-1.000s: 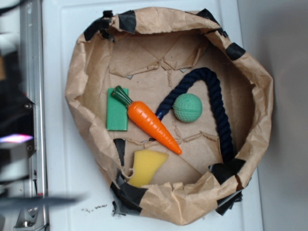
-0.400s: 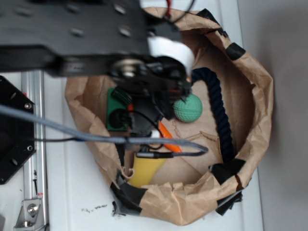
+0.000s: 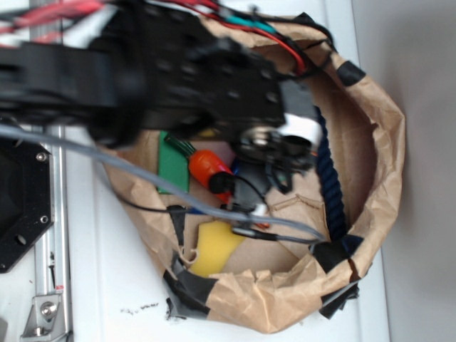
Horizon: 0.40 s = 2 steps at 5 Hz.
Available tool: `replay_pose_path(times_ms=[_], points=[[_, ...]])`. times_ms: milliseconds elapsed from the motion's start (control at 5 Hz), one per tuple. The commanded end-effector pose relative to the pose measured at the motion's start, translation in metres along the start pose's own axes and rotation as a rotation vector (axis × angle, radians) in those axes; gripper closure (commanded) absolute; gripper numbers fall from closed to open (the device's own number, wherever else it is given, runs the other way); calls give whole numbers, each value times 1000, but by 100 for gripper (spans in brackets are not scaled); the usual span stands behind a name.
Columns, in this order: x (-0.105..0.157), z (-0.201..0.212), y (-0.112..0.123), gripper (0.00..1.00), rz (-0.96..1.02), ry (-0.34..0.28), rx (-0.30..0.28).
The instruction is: Grab the green ball.
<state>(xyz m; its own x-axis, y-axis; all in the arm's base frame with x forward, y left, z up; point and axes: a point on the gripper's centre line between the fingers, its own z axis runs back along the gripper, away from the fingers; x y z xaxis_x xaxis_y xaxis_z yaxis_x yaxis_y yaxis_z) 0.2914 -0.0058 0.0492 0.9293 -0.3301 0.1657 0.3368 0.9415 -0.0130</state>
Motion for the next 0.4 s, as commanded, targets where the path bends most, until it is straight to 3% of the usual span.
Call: replay_pose_path(times_ms=[0,200], points=[[25,-15,14,100,40,23,64],[23,-18,15,100,61,45,87]])
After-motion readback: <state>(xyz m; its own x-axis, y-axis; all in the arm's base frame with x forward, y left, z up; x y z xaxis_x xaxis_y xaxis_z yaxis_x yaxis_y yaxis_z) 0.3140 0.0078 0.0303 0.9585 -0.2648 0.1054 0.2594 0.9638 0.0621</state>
